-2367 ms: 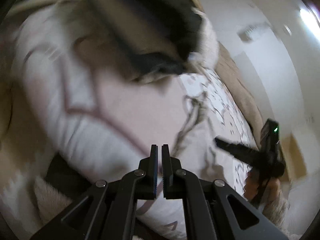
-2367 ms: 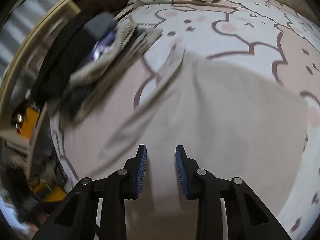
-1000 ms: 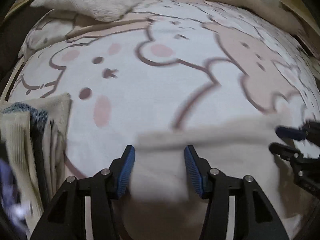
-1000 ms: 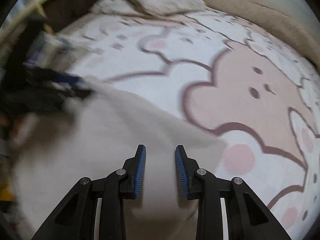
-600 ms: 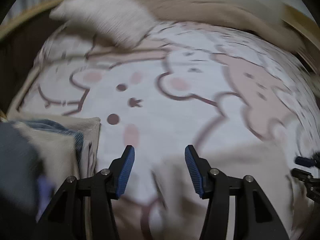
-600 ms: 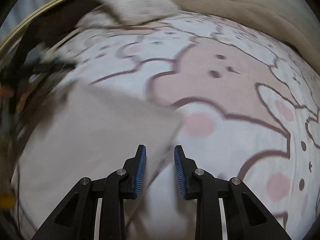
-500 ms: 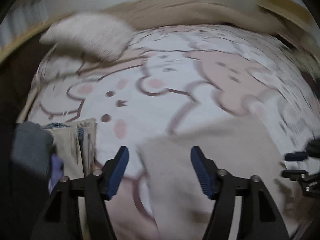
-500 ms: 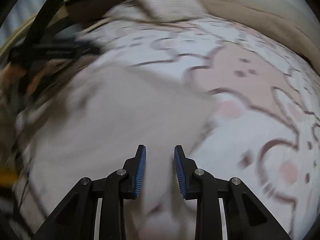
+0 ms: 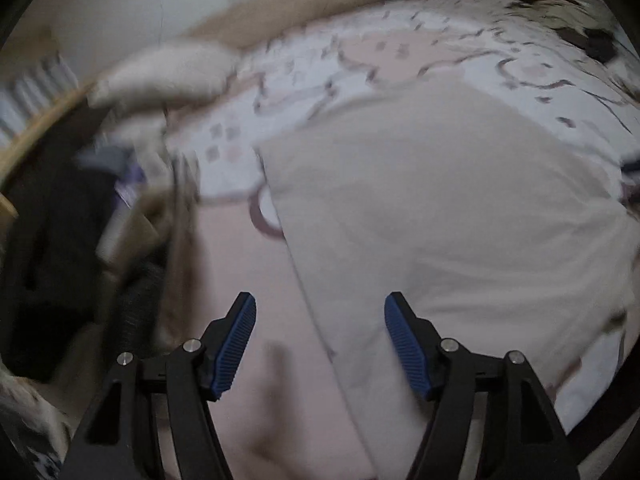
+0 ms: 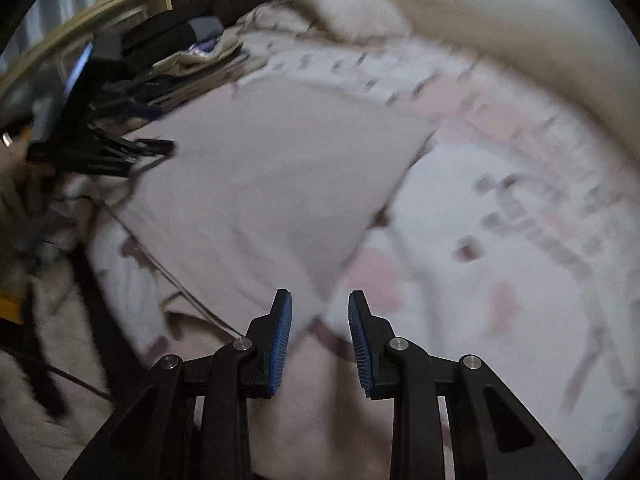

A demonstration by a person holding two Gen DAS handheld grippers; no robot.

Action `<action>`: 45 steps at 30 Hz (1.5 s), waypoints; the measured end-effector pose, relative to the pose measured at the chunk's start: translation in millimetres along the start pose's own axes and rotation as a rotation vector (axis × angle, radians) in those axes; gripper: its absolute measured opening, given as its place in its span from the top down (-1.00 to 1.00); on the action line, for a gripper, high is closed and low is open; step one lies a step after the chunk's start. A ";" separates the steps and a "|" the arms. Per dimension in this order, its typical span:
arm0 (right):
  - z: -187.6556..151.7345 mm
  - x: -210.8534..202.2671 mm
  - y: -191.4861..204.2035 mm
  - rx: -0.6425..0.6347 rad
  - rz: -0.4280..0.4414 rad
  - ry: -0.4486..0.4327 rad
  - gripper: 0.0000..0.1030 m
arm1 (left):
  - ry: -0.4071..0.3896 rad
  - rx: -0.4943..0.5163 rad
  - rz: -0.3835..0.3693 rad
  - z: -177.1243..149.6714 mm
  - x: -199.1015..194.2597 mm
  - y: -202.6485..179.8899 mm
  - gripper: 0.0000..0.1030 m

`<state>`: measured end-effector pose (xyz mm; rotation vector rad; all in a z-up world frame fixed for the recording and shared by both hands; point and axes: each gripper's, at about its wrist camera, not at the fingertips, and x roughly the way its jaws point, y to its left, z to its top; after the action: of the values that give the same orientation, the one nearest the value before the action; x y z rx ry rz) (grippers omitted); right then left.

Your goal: Fold clothes

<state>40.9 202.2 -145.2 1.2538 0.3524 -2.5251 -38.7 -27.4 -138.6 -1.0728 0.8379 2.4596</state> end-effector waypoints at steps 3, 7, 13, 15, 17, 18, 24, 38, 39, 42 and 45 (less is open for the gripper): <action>-8.1 -13.8 24.3 -0.164 -0.129 -0.051 0.45 | -0.106 0.154 0.024 -11.4 -32.8 -23.8 -0.30; -20.0 -8.7 52.7 -0.313 -0.150 -0.012 0.45 | -0.182 0.430 0.102 -46.3 -57.6 -67.1 -0.31; -28.3 0.5 73.4 -0.358 -0.154 0.022 0.40 | -0.212 0.732 0.284 -94.2 -38.2 -107.3 -0.38; -37.2 -3.6 80.8 -0.385 -0.165 0.022 0.40 | -0.240 0.805 0.342 -101.6 -30.3 -116.4 -0.38; -43.3 -4.7 87.3 -0.403 -0.172 0.026 0.39 | -0.258 0.874 0.386 -104.2 -21.3 -123.9 -0.38; -44.7 -5.5 89.4 -0.407 -0.179 0.025 0.39 | -0.262 0.905 0.403 -104.4 -16.9 -126.7 -0.38; -47.9 -6.2 102.5 -0.452 -0.250 0.000 0.36 | -0.255 0.918 0.407 -79.2 -5.1 -116.7 -1.00; -48.1 20.2 147.2 -0.744 -0.472 -0.142 -0.24 | -0.272 0.705 0.197 -35.3 -25.3 -87.8 0.78; -44.8 24.6 149.6 -0.749 -0.483 -0.148 -0.24 | -0.268 0.692 0.177 -32.2 -27.1 -85.2 0.78; -37.1 38.8 161.6 -0.774 -0.502 -0.169 -0.24 | -0.267 0.685 0.144 -28.8 -29.6 -84.4 0.78; -32.9 52.9 174.2 -0.807 -0.565 -0.241 -0.24 | -0.273 0.691 0.134 -30.2 -29.7 -85.5 0.78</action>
<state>99.1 44.1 -221.9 0.5666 1.6417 -2.4338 40.8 17.7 -165.7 -0.4333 1.5335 2.0669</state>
